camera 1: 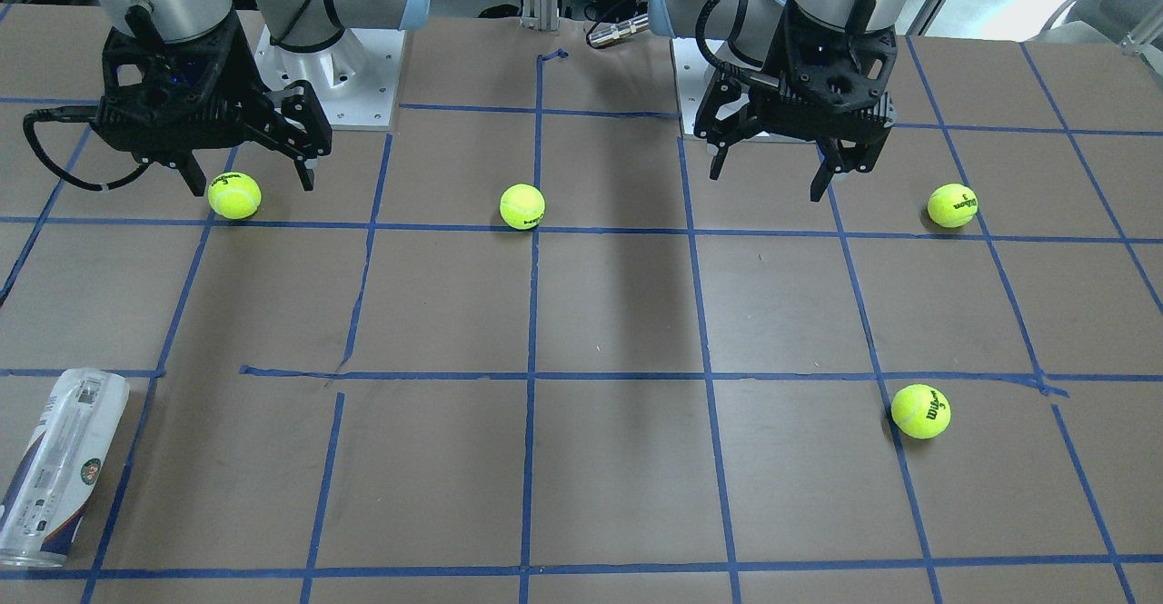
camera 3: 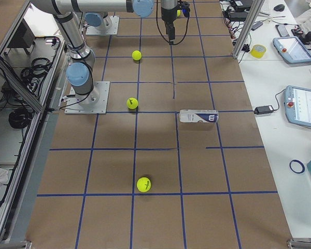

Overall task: Lift up tennis ball bucket
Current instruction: 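Lower the right gripper down over the top of the upright tennis can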

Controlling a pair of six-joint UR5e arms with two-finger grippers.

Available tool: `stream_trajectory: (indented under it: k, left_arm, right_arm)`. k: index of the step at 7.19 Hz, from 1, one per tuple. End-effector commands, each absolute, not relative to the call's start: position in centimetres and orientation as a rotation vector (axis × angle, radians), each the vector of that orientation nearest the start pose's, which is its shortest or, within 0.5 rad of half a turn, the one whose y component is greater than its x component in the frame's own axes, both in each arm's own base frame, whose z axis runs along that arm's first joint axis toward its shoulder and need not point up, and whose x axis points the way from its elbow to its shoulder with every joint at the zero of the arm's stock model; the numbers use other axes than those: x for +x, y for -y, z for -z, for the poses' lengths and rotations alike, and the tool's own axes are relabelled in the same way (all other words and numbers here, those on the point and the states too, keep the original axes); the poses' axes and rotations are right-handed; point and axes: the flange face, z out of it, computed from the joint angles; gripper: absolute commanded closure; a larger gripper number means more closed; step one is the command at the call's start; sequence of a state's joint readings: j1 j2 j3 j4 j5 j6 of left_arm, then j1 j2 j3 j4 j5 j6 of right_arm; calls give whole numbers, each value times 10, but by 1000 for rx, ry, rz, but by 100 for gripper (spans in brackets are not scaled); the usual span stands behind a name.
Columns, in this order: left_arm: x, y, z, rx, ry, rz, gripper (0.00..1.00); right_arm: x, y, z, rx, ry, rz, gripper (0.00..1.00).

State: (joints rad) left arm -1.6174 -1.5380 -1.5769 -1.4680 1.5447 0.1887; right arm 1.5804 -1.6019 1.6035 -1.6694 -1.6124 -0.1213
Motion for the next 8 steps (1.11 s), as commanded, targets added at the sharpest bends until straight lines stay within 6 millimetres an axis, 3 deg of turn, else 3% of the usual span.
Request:
stream_trajectory:
  k: [1, 3, 5, 6, 7, 8]
  left_arm:
    - [-158, 483, -512, 372, -3129, 208, 0]
    - [-158, 483, -512, 372, -3129, 208, 0]
    - [-158, 483, -512, 372, -3129, 208, 0]
    - [-158, 483, -512, 372, -3129, 208, 0]
    - [-158, 483, -512, 372, -3129, 208, 0]
    - [-158, 483, -512, 372, -3129, 208, 0]
  right_arm:
    - [134, 488, -496, -199, -3174, 153, 0]
    - [131, 497, -494, -166, -3171, 153, 0]
    - [116, 528, -465, -118, -3171, 70, 0]
    - [92, 558, -442, -56, -3171, 4, 0]
    - [53, 590, -451, 42, -3175, 91, 0]
    - [16, 631, -435, 120, -3176, 75, 0]
